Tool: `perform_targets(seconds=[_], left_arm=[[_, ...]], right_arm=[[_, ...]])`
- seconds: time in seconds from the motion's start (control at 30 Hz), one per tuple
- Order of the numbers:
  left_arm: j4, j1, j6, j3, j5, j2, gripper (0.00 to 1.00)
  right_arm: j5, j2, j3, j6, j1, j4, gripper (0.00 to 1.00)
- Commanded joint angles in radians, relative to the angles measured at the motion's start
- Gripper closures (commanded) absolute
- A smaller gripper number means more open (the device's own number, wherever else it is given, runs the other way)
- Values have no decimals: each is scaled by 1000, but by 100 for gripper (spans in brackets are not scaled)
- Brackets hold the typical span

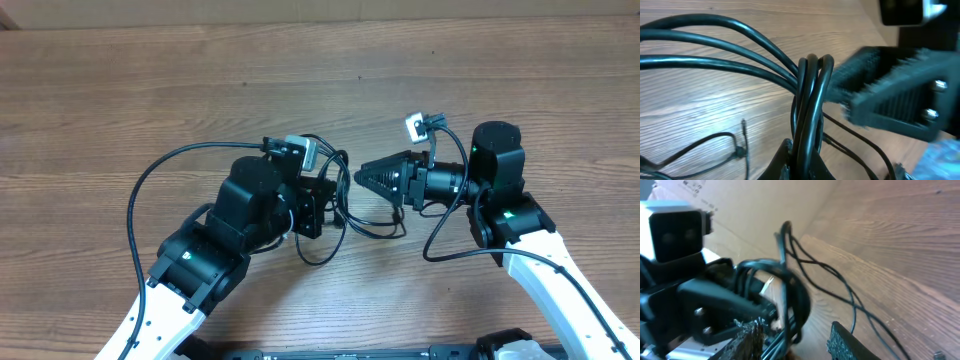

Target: Untangle cables

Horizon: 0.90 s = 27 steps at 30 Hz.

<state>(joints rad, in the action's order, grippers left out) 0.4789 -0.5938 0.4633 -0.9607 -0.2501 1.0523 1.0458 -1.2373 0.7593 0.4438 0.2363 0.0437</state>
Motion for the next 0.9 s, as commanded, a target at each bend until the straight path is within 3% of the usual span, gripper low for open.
perform_targets(seconds=[0.0,0.67,0.87], left_arm=[[-21,4,-22,-31,-110,4,96],[-51,4,16,-31,-129,36,96],[-96,4,16,-31,-238,95,96]], right_arm=[[-68,0,18,-7,0,13,59],[-66,0,18,-6,21,89,59],[-108,0,18,-6,44,89,59]])
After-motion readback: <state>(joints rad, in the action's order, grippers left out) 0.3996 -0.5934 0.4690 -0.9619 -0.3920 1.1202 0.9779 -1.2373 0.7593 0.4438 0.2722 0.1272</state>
